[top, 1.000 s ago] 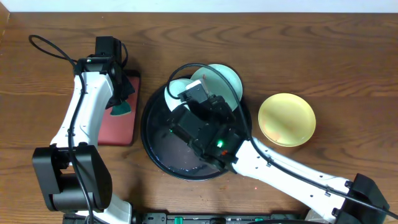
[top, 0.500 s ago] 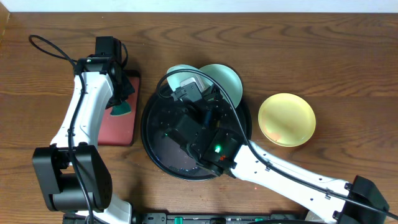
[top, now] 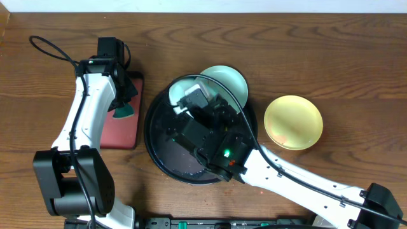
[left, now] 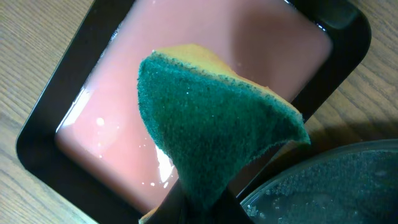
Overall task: Clean dirty plates on tray and stack at the side
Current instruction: 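Lift the scrubbed green plate with the right gripper toward the yellow plate, then lower the green plate onto the yellow plate with the right gripper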
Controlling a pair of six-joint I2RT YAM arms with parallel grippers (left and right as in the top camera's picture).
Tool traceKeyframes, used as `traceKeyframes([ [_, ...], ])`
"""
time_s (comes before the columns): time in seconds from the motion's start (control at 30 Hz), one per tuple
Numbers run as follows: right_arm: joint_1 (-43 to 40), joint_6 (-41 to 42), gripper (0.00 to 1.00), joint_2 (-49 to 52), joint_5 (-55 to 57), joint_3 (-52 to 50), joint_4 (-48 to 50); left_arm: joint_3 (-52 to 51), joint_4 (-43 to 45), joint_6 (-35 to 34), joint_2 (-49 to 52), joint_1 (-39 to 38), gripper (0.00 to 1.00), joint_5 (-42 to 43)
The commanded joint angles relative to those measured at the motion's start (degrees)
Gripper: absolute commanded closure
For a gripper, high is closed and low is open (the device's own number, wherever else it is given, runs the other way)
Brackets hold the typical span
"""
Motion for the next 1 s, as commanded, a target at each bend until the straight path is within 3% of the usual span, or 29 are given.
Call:
traceKeyframes([
  [0.0, -1.14, 10.45, 0.99, -1.14, -13.11, 0.85, -3.28, 1.09, -0.11, 1.03, -0.09, 0.15, 0.93, -1.16],
  [0.3, -9.62, 12.66, 0.99, -1.36, -36.74, 0.92, -2.34, 1.09, 0.13, 1.03, -0.09, 0.15, 0.92, -1.16],
  [0.63, -30.86, 12.70, 0.99, -5.40, -60.96, 0.94, -2.10, 1.09, 0.09, 1.03, -0.09, 0.15, 0.93, -1.16],
  [0.8, -42.27, 12.94, 0.99, -5.66, -64.00, 0.92, -6.40, 1.09, 0.09, 1.03, -0.09, 0.15, 0.92, -1.16],
  [0.97, -51.82, 12.94, 0.99, -5.33, -59.52, 0.85, -12.61, 1.09, 0.11, 1.01, -0.09, 0.15, 0.93, -1.16],
])
